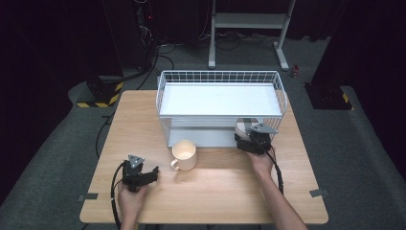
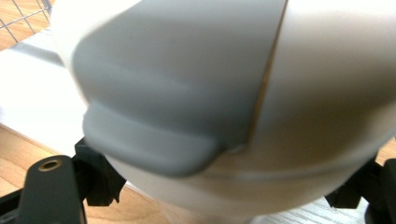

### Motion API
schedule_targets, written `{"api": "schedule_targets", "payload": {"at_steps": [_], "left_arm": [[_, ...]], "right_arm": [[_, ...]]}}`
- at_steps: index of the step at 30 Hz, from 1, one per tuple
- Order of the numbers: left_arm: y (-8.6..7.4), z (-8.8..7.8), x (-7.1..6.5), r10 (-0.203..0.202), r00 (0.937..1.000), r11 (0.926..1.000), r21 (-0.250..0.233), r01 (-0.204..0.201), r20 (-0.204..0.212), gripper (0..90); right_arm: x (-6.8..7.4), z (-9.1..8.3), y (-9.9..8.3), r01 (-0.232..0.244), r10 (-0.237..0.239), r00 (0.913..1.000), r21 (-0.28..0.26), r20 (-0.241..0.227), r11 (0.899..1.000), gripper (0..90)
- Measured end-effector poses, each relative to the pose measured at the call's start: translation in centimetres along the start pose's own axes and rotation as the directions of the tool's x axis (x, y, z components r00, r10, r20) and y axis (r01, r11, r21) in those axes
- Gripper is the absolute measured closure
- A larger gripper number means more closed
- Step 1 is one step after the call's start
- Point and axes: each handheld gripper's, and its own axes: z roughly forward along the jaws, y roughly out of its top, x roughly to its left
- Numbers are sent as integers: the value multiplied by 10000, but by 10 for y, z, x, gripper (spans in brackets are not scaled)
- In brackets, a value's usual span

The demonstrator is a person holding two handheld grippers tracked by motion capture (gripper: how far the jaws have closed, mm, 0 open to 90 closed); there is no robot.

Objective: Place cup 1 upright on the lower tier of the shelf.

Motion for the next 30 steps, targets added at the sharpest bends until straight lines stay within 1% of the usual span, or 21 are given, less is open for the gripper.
{"api": "schedule_targets", "payload": {"at_steps": [4, 6, 7, 8, 9, 12, 17, 18, 21, 25, 26, 27, 29, 30], "left_arm": [[0, 0, 0, -11, 10000, 10000, -3, 11, 6, 194], [0, 0, 0, -2, 10000, 10000, -3, 2, 0, 195], [0, 0, 0, -19, 10000, 10000, -4, 19, 1, 195], [0, 0, 0, -19, 10000, 10000, -6, 19, 2, 195], [0, 0, 0, -20, 10000, 10000, -4, 20, 1, 195], [0, 0, 0, -4, 10000, 10000, -4, 4, 0, 195], [0, 0, 0, -1, 10000, 10000, -2, 1, -1, 196], [0, 0, 0, -6, 10000, 10000, -6, 6, 16, 196], [0, 0, 0, -9, 10000, 10000, -8, 9, 10, 197], [0, 0, 0, -7, 10000, 10000, -8, 7, 10, 197], [0, 0, 0, -10, 10000, 10000, -6, 10, 8, 197], [0, 0, 0, -8, 10000, 10000, -7, 8, 6, 197], [0, 0, 0, -8, 10000, 10000, -5, 8, 6, 197], [0, 0, 0, -10, 10000, 10000, -5, 10, 2, 197]], "right_arm": [[0, 0, 0, -17, 17, 10000, 39, 34, 10000, 178], [0, -1, 0, -93, 93, 10000, 68, 18, 9999, 175], [0, -1, 0, -241, 241, 9997, 152, -3, 9996, 168], [-2, -1, 0, -115, 115, 9999, 133, -31, 9998, 141], [-2, -1, 0, -115, 115, 9999, 133, -31, 9998, 141], [-4, -1, -1, -366, 368, 9993, 213, -79, 9991, 116], [-3, -4, -1, -441, 441, 9990, 318, 8, 9985, 112], [-3, -5, -1, -367, 368, 9993, 288, -27, 9989, 112], [-4, -5, -2, -374, 375, 9993, 293, -32, 9989, 105], [-4, -7, -5, -469, 471, 9989, 268, -40, 9985, 105], [-4, -9, -7, -392, 393, 9992, 232, -44, 9990, 104], [-3, -10, -8, -521, 521, 9986, 274, 0, 9983, 104], [-3, -11, -10, -514, 513, 9987, 304, 39, 9982, 103], [-4, -12, -10, -416, 416, 9991, 287, 24, 9987, 104]]}}
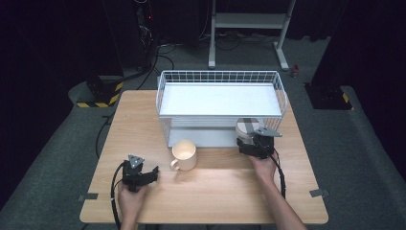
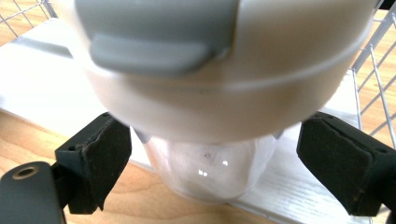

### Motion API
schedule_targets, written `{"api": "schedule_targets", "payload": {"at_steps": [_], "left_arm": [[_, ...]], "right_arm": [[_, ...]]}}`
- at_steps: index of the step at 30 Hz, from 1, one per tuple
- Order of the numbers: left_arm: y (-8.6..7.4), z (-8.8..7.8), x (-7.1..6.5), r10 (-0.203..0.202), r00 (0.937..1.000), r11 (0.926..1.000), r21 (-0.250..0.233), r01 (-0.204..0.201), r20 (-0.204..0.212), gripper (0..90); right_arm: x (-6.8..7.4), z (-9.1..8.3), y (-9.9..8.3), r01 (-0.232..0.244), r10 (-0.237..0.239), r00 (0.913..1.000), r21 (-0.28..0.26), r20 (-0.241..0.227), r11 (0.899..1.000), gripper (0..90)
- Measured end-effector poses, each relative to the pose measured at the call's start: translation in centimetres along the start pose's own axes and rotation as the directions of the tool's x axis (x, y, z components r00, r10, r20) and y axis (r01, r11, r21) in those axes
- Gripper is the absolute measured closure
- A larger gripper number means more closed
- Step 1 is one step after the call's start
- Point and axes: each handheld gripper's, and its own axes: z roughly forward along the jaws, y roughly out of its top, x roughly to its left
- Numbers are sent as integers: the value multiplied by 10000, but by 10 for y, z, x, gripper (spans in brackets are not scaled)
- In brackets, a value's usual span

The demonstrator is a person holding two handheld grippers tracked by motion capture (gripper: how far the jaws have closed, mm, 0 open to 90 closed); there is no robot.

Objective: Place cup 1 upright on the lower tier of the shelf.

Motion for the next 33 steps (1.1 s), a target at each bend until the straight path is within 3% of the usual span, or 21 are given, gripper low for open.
{"api": "schedule_targets", "payload": {"at_steps": [7, 15, 33], "left_arm": [[0, 0, 0, 6, 10000, 10000, 3, -6, -1, 197], [0, 0, 0, 3, 10000, 10000, 0, -3, -1, 197], [0, 0, 0, 9, 10000, 10000, 1, -9, -2, 197]], "right_arm": [[4, -6, -4, 125, -126, 9998, 62, 160, 9999, 139], [7, -13, -9, 100, -100, 9998, 24, 193, 9999, 244], [10, 1, -10, 29, -52, 9983, 399, 574, 9992, 305]]}}
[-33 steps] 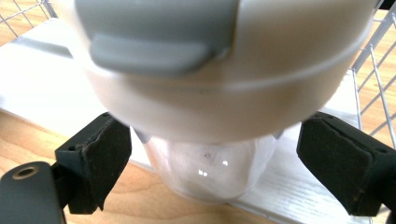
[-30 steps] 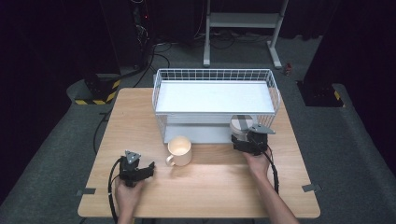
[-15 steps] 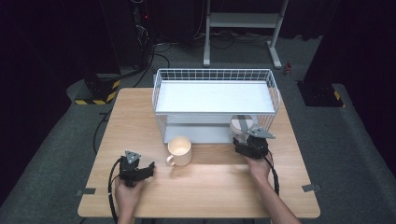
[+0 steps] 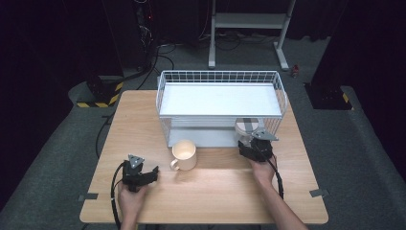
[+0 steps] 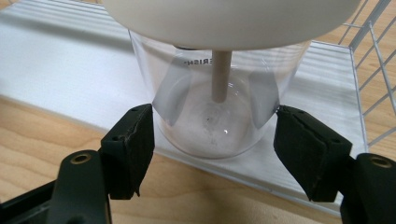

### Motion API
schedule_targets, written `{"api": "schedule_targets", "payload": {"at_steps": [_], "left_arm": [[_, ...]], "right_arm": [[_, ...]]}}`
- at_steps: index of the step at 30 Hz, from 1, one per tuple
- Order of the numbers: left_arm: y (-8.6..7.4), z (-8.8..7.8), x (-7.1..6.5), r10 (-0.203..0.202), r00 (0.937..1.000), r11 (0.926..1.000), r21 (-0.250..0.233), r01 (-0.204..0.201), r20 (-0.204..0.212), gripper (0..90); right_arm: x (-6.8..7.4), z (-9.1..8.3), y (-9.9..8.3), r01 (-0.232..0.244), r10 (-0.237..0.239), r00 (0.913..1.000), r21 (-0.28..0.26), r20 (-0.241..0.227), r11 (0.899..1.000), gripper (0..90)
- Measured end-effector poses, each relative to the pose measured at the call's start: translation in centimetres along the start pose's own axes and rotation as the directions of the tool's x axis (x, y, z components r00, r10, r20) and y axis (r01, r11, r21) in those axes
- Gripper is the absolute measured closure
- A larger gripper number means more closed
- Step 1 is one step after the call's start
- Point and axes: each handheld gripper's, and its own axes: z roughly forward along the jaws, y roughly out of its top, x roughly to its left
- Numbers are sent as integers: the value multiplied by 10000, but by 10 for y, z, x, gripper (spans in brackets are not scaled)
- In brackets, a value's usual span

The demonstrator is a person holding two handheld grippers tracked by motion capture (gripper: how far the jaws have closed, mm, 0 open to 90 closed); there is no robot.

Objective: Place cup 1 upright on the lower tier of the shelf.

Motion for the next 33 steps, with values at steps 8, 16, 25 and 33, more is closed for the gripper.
{"api": "schedule_targets", "payload": {"at_steps": [8, 16, 25, 33], "left_arm": [[0, 0, 0, -3, 10000, 10000, -5, 3, 9, 197], [0, 0, 0, 11, 10000, 10000, 5, -11, 23, 197], [0, 0, 0, 12, 10000, 10000, 4, -12, 25, 197], [0, 0, 0, 16, 10000, 10000, 6, -16, 22, 197]], "right_arm": [[-1, 6, 0, -131, 131, 9999, 18, 49, 9999, 400], [-3, 9, 4, 2, -3, 10000, 142, 96, 9999, 451], [0, 19, 12, -130, 119, 9995, 378, 295, 9992, 529], [0, 27, 18, -106, 91, 9990, 330, 438, 9994, 578]]}}
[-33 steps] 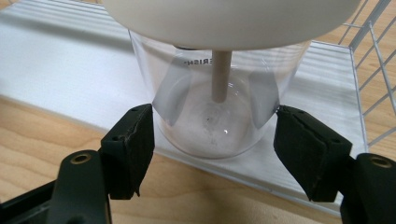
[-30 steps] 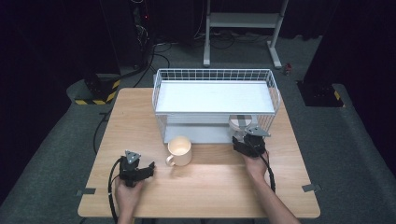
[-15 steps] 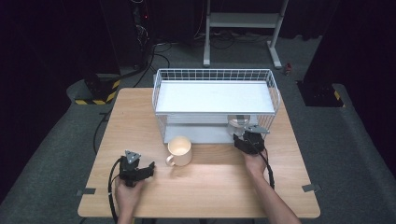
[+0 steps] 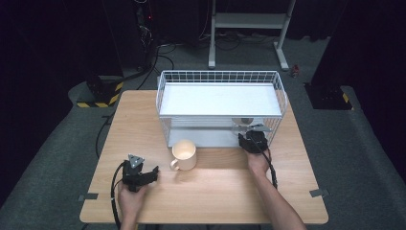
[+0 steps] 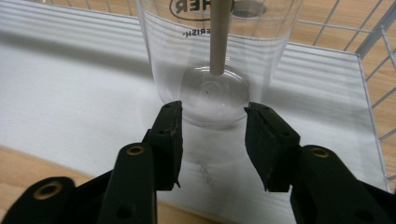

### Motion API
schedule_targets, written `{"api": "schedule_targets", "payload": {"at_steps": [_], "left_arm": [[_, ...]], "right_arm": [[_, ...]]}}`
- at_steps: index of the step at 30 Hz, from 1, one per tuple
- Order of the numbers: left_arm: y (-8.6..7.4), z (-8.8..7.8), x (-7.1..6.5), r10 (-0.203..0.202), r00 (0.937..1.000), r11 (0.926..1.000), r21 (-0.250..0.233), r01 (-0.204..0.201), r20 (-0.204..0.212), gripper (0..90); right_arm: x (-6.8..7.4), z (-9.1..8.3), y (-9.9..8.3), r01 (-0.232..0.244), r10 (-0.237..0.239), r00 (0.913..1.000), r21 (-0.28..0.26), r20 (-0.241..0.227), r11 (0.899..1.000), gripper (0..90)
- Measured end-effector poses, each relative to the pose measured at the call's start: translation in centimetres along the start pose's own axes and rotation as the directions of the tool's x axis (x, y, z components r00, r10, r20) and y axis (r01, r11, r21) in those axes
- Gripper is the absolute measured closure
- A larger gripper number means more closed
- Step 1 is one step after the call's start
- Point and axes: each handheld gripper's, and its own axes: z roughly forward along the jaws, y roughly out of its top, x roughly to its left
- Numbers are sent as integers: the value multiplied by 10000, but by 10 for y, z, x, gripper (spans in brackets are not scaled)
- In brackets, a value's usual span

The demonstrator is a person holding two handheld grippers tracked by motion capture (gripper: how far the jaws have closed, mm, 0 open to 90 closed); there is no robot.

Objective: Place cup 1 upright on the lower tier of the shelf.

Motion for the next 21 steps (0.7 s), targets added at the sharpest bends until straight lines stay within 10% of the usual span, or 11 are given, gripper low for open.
{"api": "schedule_targets", "payload": {"at_steps": [14, 21], "left_arm": [[0, 0, 0, -14, 10000, 10000, -14, 14, -12, 197], [0, 0, -1, -55, 10000, 10000, -9, 55, -10, 196]], "right_arm": [[-1, 12, 3, -236, 235, 9997, 103, 100, 9997, 638], [-7, 6, 0, -607, 610, 9980, 145, -174, 9980, 497]]}}
